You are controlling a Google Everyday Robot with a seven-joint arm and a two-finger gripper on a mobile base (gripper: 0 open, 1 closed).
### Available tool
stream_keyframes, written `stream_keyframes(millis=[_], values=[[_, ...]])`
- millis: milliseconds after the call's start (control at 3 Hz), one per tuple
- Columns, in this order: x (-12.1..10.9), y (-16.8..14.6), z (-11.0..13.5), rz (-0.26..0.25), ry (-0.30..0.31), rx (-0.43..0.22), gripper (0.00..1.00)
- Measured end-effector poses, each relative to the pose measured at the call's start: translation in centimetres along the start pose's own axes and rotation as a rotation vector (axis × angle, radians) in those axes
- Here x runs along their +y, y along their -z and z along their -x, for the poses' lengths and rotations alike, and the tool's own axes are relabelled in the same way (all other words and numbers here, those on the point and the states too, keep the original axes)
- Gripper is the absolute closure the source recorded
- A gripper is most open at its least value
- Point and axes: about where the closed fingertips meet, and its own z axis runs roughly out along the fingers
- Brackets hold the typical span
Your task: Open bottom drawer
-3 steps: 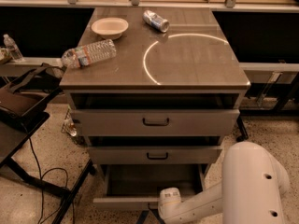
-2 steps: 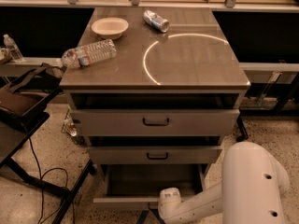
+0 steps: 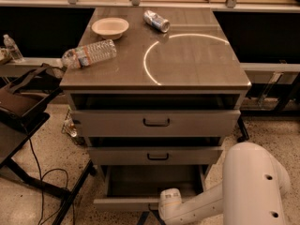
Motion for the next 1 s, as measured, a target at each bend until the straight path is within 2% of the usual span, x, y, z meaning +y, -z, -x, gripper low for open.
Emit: stream_keyframes(millis=[333,667,1000], values=[[0.0,0.0,0.0,0.0,0.0,0.0,0.47],[0.1,-0.1,0.0,0.001,0.0,0.0,0.69],[-0.1,1.3,-0.5,-0.01,-0.005,0.024,0.92]])
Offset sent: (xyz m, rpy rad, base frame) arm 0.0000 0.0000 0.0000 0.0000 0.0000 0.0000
